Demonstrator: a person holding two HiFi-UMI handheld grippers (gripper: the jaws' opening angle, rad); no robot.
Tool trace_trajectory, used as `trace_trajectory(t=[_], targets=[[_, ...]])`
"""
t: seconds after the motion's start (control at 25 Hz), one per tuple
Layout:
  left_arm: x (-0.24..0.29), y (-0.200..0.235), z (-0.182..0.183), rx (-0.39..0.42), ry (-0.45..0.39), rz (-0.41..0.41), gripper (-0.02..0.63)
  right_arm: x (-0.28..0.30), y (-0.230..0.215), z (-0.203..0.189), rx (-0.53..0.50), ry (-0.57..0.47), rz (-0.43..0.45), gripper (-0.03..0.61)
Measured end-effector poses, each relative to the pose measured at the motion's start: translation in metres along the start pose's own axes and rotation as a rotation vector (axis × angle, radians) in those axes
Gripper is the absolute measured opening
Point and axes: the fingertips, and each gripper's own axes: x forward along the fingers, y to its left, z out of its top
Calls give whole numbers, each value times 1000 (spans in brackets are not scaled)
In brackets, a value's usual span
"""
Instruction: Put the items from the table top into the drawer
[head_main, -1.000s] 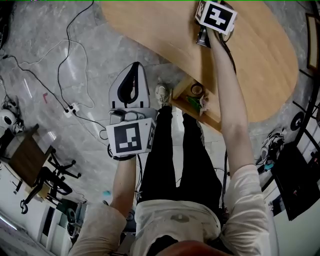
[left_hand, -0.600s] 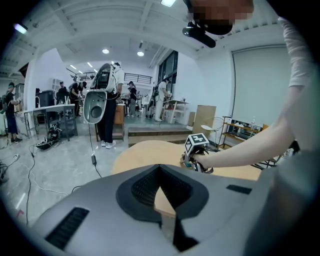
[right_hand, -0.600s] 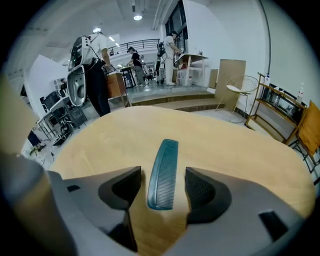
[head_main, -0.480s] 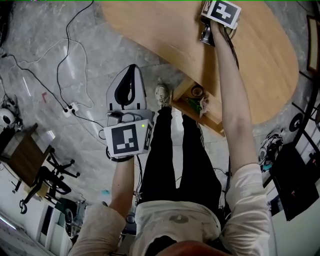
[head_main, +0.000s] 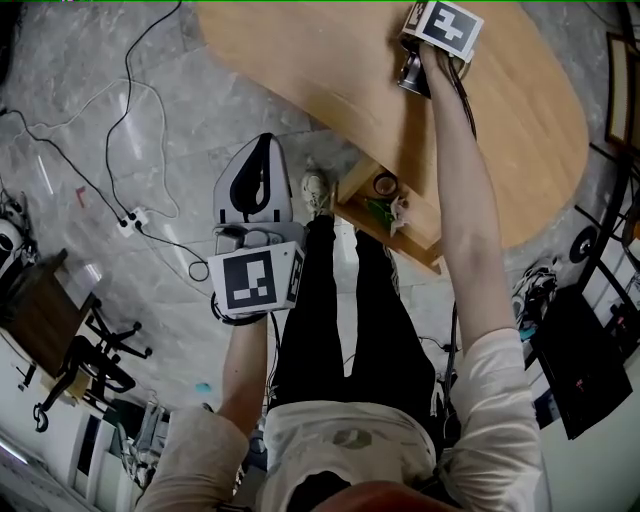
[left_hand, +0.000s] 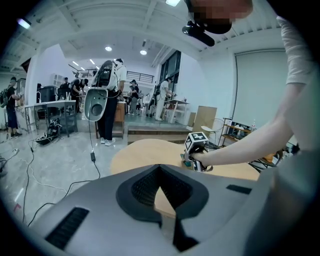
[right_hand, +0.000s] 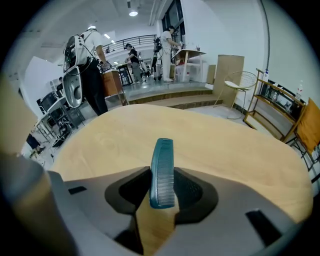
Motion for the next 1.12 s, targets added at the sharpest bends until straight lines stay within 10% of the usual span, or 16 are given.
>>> trace_trajectory(t=[0.44,1.12], targets=[[-7,1,8,12,-18,15,6,-25,-4,17,-138,-79,-7,152],[-25,-54,29,35,-88,-15,6,-287,57,29,-342,-651,189,152]])
